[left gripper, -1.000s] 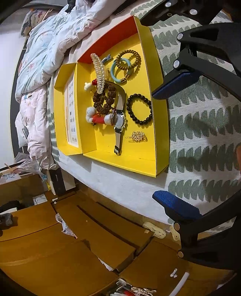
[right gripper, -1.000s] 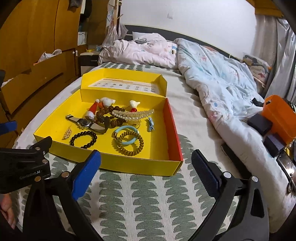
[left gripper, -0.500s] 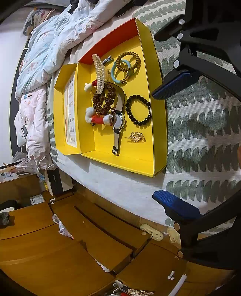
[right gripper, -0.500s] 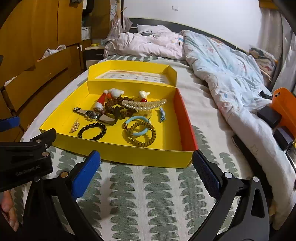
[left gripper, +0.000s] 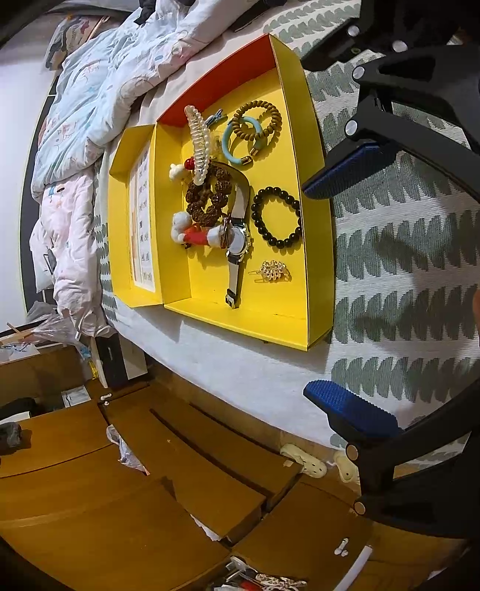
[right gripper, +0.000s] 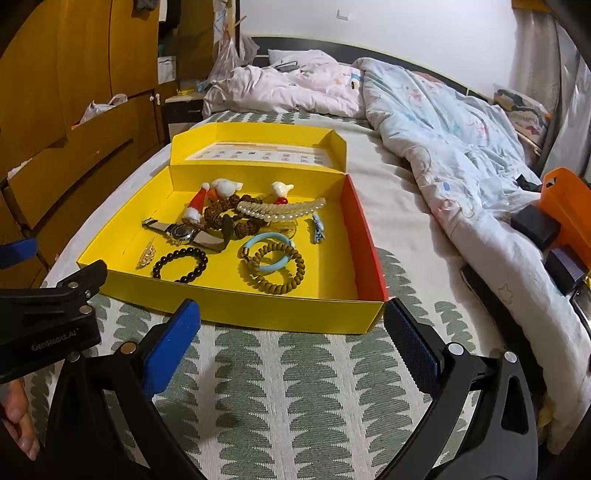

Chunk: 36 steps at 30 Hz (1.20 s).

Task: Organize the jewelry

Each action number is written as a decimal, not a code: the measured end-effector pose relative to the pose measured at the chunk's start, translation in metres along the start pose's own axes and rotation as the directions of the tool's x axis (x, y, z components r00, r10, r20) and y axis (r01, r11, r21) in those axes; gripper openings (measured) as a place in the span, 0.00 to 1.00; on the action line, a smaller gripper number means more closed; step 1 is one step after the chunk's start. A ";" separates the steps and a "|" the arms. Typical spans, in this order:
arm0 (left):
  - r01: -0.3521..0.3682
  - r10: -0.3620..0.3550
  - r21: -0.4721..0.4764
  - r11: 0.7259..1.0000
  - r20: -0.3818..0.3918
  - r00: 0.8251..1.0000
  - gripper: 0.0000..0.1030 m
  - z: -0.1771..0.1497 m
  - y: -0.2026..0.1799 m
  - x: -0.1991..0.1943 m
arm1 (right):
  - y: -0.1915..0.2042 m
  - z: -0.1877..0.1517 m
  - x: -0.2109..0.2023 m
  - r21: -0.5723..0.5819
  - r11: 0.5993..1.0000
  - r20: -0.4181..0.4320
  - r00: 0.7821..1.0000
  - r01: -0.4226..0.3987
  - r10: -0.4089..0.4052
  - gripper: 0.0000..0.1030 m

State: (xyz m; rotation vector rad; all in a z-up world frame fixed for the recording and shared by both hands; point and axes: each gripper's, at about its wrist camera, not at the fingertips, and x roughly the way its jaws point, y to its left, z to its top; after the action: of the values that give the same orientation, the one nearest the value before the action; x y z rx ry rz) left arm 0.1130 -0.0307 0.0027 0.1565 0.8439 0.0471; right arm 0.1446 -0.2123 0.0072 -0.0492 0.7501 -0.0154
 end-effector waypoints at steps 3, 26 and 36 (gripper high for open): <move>-0.005 0.006 -0.006 1.000 0.002 1.000 0.94 0.001 0.002 0.000 | -0.003 0.001 0.001 0.007 1.000 0.000 1.000 0.011 -0.011 0.96; -0.023 0.024 -0.009 1.000 0.023 0.999 0.94 0.000 0.001 -0.006 | -0.018 0.003 0.004 0.036 0.999 -0.017 1.000 0.014 -0.013 0.96; -0.026 0.026 -0.001 1.000 0.033 0.999 0.94 0.000 -0.001 -0.008 | -0.018 0.003 0.006 0.038 0.999 -0.023 1.000 0.007 -0.006 0.96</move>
State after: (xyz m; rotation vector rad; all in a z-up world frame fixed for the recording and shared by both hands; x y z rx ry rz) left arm 0.1074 -0.0326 0.0085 0.1677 0.8085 0.0685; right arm 0.1510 -0.2301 0.0061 -0.0156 0.7721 -0.0361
